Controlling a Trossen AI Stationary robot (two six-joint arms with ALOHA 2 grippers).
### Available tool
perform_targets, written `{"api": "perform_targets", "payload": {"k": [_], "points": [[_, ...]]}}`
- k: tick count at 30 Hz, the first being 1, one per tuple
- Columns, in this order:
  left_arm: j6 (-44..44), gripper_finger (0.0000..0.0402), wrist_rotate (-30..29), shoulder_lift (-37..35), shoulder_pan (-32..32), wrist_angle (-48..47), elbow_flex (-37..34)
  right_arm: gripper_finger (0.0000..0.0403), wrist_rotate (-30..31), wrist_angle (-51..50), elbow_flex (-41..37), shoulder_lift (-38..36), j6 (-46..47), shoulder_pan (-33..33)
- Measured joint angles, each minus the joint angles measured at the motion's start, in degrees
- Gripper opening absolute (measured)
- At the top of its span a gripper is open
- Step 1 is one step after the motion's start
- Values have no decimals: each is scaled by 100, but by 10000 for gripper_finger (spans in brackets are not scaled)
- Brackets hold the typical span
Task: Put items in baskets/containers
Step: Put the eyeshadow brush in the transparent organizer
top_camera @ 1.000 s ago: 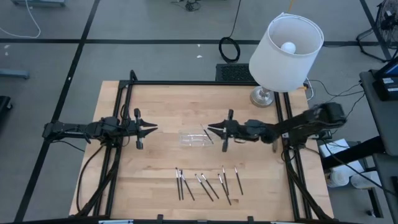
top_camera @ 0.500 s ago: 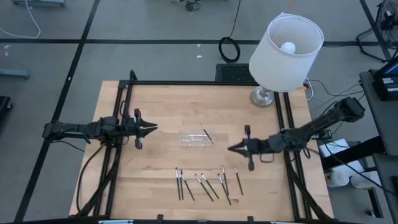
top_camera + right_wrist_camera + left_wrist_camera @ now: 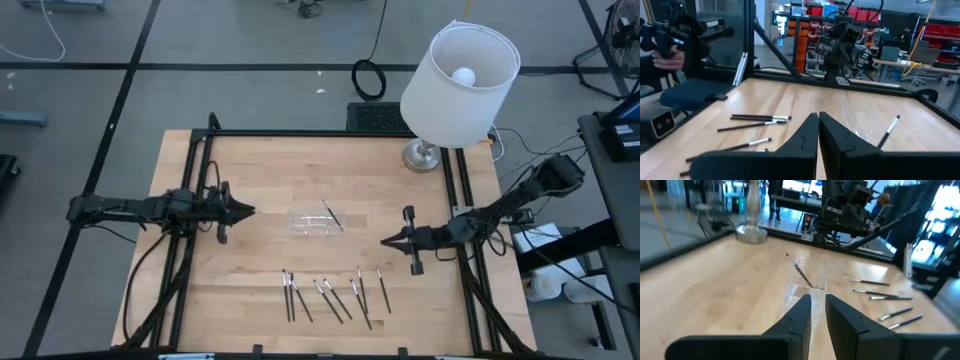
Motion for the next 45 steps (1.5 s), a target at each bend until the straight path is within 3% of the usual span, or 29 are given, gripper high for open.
{"api": "perform_targets", "payload": {"k": [8,15,21,26,31,36,40,45], "points": [[-184,65,-149,427,0,18,0,3,9,-1,-68,-31,-380,-344],[-506,65,-1250,994,4,396,-15,1,7,92,-68,-59,-731,-629],[-1600,65,-1270,1556,-28,857,-15,2,-15,82,-68,-61,-783,-660],[-1768,65,-1342,2430,-413,1202,257,1,-20,100,-68,-61,-1074,-660],[-1958,65,-1510,3726,-1111,1135,1039,1,-35,446,-65,-61,-1147,-584],[-2173,65,-2181,5326,-2168,759,2228,1,-39,328,-65,-59,-795,-462],[-2910,65,-2634,6428,-2696,-441,3328,1,-41,374,-64,-110,-545,-415],[-4697,65,-2121,7477,-2787,-2403,4572,1,-41,314,-64,-113,-547,-417]]}}
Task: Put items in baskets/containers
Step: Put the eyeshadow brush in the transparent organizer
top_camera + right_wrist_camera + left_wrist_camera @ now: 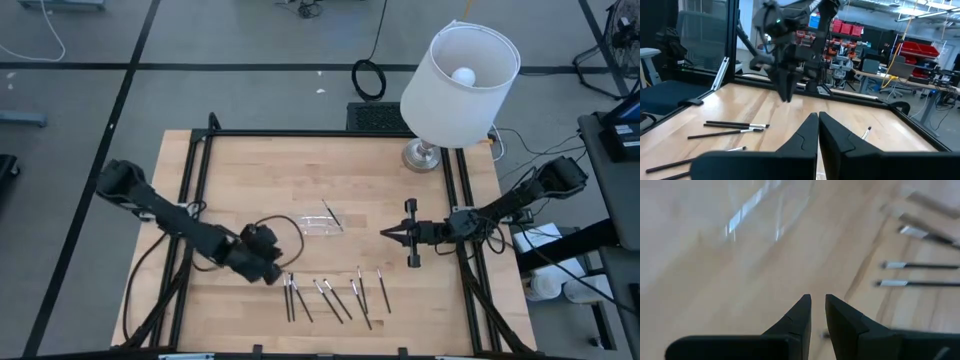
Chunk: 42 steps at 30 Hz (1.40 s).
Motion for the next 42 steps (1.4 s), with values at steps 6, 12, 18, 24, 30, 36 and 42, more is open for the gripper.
{"api": "perform_targets", "payload": {"k": [6,12,18,24,30,36,42], "points": [[-928,65,930,928,7,-864,944,0,5,-32,2,-2,-166,0],[-722,73,1341,1510,203,-1266,1435,0,-19,-393,2,-2,173,0],[-832,112,2468,1825,533,-1064,1489,0,-24,-691,2,0,450,0],[-778,168,2575,1938,772,-1098,1489,0,-285,-697,2,-2,407,-2],[-834,216,2600,1935,971,-1234,1489,0,-297,-674,2,-2,303,-2],[-1114,219,2818,1935,1019,-1261,1487,0,-297,-674,2,-2,286,-2],[-1197,187,2816,2057,1012,-1220,1487,0,-297,-682,2,-2,284,-2]]}}
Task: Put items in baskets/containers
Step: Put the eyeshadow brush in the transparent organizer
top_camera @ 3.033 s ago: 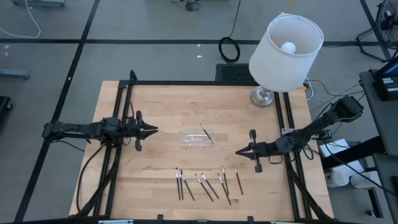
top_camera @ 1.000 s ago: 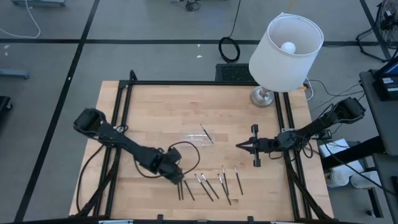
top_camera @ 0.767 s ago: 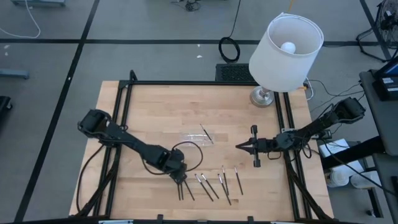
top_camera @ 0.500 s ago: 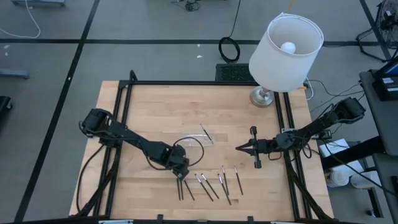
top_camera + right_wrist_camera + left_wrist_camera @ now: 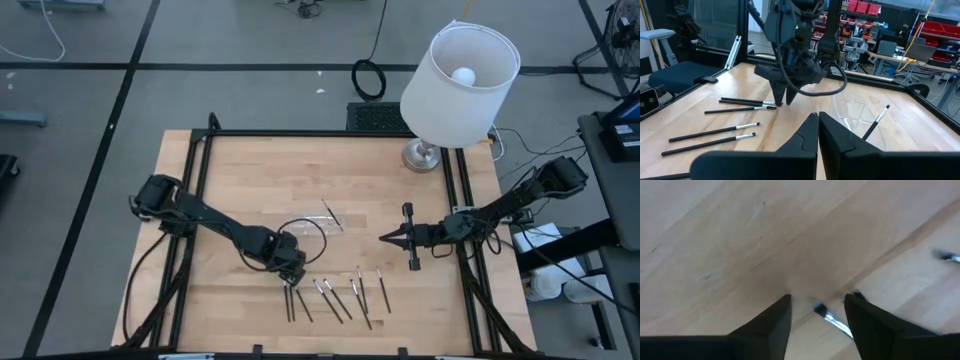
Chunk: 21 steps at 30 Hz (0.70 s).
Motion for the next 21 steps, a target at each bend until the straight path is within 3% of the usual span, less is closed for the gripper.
{"api": "perform_targets", "payload": {"k": [11,21], "points": [[-70,141,94,125,-30,-46,15,0,-5,-24,0,0,37,0],[-216,132,59,127,-148,-63,2,0,-5,-28,0,1,38,2]]}}
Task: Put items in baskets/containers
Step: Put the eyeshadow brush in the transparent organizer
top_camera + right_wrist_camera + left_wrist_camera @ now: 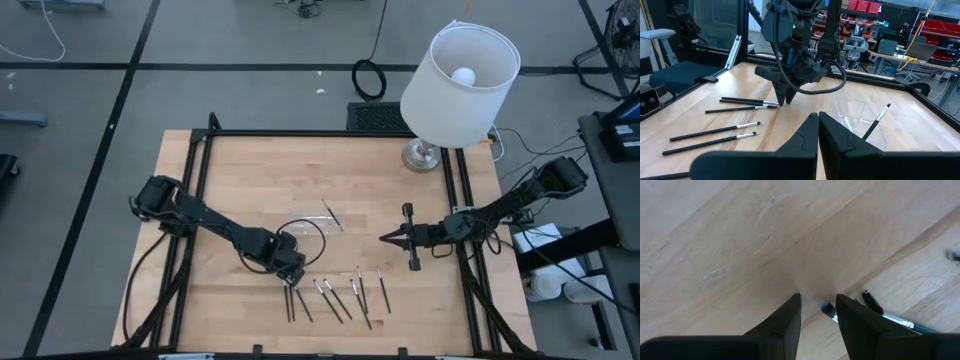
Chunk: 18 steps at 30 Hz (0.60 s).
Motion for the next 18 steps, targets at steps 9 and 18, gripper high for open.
{"api": "perform_targets", "payload": {"k": [9,18], "points": [[-3,131,-56,6,-92,7,-7,0,0,-2,0,-1,-7,0],[-171,125,3,10,-138,22,-7,0,-2,-13,0,0,-12,0]]}}
